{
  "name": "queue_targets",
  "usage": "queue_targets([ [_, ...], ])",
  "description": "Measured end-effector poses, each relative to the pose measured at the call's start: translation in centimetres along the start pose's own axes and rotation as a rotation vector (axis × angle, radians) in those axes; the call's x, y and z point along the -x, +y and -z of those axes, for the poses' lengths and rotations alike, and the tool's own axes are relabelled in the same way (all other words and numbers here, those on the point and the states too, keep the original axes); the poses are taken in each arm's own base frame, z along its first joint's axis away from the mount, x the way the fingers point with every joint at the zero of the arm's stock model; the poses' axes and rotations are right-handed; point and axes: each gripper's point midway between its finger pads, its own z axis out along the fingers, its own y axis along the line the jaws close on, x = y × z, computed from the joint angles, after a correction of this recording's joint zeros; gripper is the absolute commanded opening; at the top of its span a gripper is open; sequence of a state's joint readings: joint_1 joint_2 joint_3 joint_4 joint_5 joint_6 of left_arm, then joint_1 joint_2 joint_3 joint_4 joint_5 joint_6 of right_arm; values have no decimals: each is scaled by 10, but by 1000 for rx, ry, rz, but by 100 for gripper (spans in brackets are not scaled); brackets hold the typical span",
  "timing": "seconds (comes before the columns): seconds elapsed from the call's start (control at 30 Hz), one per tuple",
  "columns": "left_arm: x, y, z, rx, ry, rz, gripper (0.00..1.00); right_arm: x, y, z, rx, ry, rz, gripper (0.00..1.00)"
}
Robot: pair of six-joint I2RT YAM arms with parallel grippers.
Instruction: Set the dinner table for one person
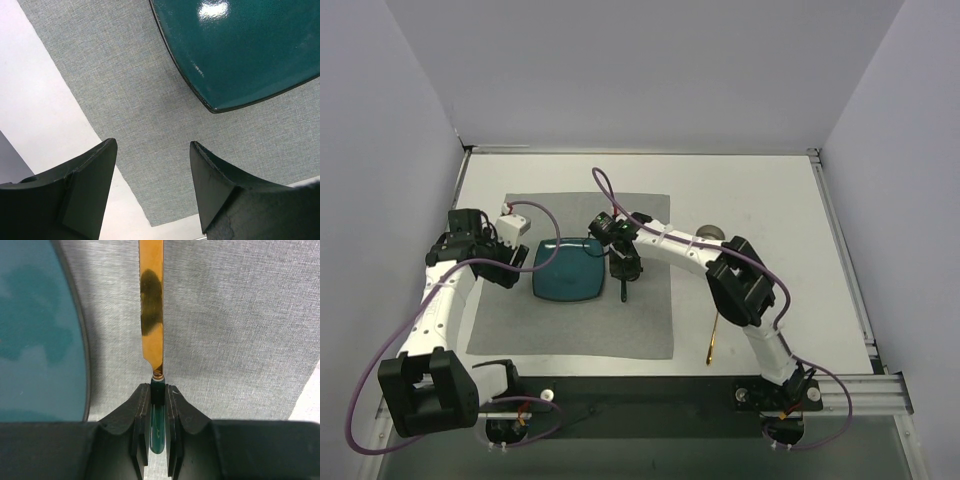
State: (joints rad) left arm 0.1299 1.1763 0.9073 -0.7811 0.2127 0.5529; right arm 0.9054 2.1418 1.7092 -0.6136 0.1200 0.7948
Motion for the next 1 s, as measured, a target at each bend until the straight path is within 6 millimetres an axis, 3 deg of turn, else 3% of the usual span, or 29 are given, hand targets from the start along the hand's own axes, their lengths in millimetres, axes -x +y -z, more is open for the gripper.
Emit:
queue_targets([
  [0.57,0,0,0,0,0,-5,70,-9,-15,-21,-84,30,-35,1],
  [0.77,1,1,0,2,-2,-6,70,-9,-14,-23,-86,32,-42,19],
  [0.83,1,1,0,2,-3,-6,70,-9,-14,-23,-86,31,-50,30],
  [1.0,1,1,0,3,-4,-6,71,-9,-13,-23,-87,33,-76,39],
])
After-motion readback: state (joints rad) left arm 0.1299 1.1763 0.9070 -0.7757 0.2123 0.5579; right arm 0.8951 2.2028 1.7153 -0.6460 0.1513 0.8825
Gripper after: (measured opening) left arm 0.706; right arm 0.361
